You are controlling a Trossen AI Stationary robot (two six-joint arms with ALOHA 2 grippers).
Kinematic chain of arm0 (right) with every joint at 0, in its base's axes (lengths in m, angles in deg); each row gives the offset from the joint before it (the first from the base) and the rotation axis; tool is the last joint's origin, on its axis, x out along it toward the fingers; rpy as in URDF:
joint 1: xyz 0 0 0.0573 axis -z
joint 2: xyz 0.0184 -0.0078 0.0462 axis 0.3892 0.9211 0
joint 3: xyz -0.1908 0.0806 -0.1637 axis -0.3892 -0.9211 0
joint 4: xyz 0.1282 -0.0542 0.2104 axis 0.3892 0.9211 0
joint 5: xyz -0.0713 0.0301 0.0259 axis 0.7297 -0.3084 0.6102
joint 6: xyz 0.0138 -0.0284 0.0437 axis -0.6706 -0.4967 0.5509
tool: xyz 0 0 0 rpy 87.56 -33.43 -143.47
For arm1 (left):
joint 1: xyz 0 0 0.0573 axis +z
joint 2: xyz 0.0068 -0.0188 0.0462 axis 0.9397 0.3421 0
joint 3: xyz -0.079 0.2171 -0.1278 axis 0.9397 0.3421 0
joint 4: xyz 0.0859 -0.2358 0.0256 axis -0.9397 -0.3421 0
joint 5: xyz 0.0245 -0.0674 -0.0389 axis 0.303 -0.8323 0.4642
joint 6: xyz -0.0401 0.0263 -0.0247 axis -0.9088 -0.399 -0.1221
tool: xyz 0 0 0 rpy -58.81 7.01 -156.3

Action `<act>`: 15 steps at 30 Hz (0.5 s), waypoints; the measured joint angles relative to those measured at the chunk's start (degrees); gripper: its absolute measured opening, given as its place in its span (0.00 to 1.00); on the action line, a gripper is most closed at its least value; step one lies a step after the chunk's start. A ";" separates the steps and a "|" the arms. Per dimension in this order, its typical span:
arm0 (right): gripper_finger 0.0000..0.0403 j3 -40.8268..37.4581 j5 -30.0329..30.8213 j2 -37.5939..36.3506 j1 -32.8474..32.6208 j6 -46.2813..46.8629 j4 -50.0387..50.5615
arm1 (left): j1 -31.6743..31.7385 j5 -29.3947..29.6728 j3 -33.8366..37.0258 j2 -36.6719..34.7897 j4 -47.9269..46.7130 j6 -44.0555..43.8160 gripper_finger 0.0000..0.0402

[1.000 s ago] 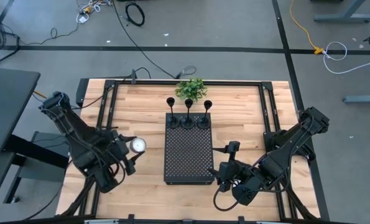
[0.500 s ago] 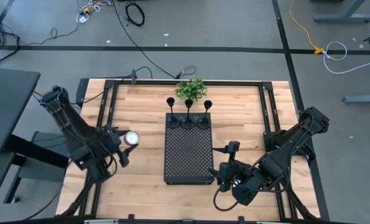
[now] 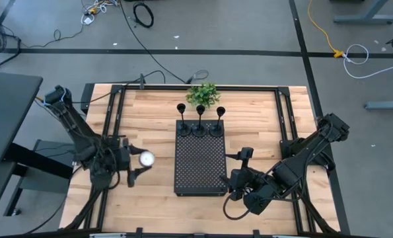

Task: Pick & Place candle stick holders
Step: Put the pink candle on the shelf

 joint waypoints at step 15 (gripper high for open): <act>0.94 0.00 -0.03 0.00 0.08 -0.01 0.41 | 17.74 -33.72 16.21 3.71 57.26 27.96 0.75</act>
